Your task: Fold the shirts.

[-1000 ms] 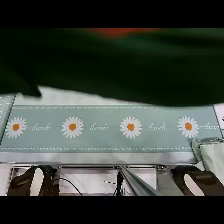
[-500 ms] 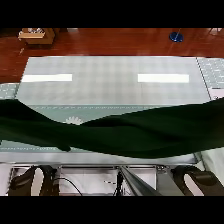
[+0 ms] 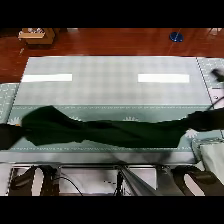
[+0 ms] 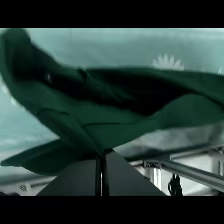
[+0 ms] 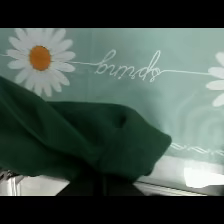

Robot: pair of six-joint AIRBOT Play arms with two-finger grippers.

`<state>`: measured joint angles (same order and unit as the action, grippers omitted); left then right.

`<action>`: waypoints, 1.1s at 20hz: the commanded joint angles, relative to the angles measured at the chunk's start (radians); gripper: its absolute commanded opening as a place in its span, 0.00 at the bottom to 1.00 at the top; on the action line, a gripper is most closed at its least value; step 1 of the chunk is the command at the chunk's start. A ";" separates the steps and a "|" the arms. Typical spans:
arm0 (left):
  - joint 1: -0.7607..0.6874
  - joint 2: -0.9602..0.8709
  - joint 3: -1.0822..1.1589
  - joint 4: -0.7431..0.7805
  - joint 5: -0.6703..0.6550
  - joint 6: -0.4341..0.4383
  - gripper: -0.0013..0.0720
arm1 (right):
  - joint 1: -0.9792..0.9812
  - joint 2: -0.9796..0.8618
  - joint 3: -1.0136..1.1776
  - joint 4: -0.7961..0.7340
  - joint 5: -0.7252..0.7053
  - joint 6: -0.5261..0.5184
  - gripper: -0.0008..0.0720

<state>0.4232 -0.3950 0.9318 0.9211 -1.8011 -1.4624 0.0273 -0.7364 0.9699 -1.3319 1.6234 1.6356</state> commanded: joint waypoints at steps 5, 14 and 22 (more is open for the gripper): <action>0.000 0.012 -0.504 -0.024 0.489 0.133 0.05 | 0.001 -0.313 -0.156 0.141 -0.517 -0.036 0.05; 0.000 -0.073 -0.513 -0.031 0.717 0.240 0.05 | 0.001 -0.484 -0.156 0.204 -0.825 -0.051 0.39; 0.000 -0.074 -0.513 -0.030 0.690 0.278 0.05 | 0.000 -0.369 -0.072 -0.148 -0.492 -0.235 0.64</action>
<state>0.4232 -0.4683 0.4194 0.8906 -1.1030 -1.2095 0.0273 -1.1454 0.8787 -1.3067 0.9783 1.4708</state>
